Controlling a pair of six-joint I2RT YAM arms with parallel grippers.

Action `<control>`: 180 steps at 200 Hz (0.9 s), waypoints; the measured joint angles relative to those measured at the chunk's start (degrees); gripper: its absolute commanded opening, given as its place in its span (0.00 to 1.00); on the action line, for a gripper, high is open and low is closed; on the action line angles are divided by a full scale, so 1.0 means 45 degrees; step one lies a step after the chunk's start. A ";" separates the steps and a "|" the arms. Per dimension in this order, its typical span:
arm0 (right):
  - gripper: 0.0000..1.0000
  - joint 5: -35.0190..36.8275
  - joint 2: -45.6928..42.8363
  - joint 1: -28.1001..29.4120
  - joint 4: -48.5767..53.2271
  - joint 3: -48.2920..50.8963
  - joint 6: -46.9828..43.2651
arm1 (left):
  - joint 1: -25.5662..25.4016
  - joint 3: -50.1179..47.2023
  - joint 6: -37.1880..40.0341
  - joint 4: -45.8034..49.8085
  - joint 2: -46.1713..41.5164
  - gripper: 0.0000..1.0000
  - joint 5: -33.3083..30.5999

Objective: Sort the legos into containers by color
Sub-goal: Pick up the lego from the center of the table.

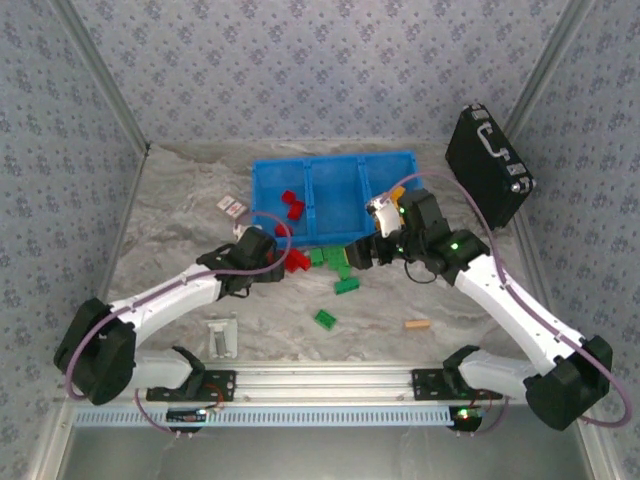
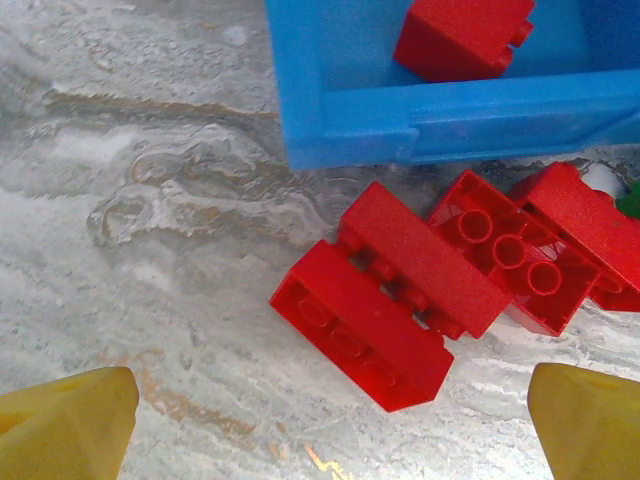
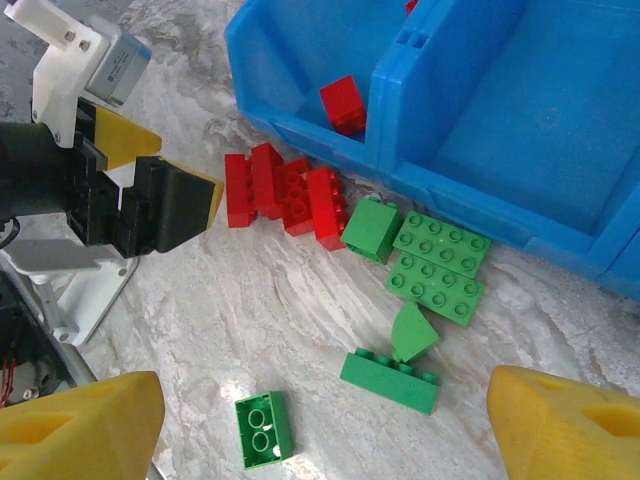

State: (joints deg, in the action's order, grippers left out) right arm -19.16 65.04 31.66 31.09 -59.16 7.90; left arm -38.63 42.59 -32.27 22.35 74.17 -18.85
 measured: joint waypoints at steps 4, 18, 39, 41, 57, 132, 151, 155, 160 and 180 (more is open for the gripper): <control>0.86 0.0039 0.0019 0.0005 0.0000 -0.0019 0.0005 | 0.0000 0.0000 0.0117 -0.0063 0.0092 1.00 0.0015; 0.86 0.0117 0.0126 0.0068 -0.0010 -0.0092 0.0000 | 0.0024 0.0000 0.0578 -0.0199 0.0525 1.00 0.0053; 0.86 0.0228 0.0389 0.0209 0.0005 -0.0248 0.0000 | 0.0083 -0.0029 0.1389 -0.0359 0.0913 1.00 0.0097; 0.86 0.0233 0.0413 0.0223 0.0000 -0.0267 0.0000 | 0.0083 -0.0029 0.1438 -0.0364 0.0918 1.00 0.0097; 0.86 0.0325 0.0602 0.0291 0.0000 -0.0398 0.0000 | 0.0102 -0.0136 0.2064 -0.0500 0.0913 1.00 0.0083; 0.86 0.0418 0.1797 0.0369 -0.0204 -0.1010 -0.0005 | 0.0500 -0.0733 0.3978 -0.2006 0.1661 0.98 0.0967; 0.86 0.0418 0.2064 0.0369 -0.0233 -0.1146 -0.0015 | 0.0500 -0.0627 0.4284 -0.2118 0.2361 0.96 0.1059; 0.86 0.0423 0.2118 0.0369 -0.0238 -0.1185 -0.0015 | 0.0500 -0.0578 0.4342 -0.2123 0.2487 0.95 0.1069; 0.86 0.0423 0.2176 0.0369 -0.0243 -0.1239 -0.0024 | 0.0500 -0.0500 0.4410 -0.2123 0.2662 0.95 0.1083; 0.86 0.0437 0.2395 0.0369 -0.0296 -0.1433 -0.0102 | 0.0500 -0.0155 0.4566 -0.2157 0.3002 0.92 0.1205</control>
State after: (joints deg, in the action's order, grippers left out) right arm -17.19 75.81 33.32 29.76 -65.60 7.44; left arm -36.38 41.89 -11.73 12.64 87.68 -13.43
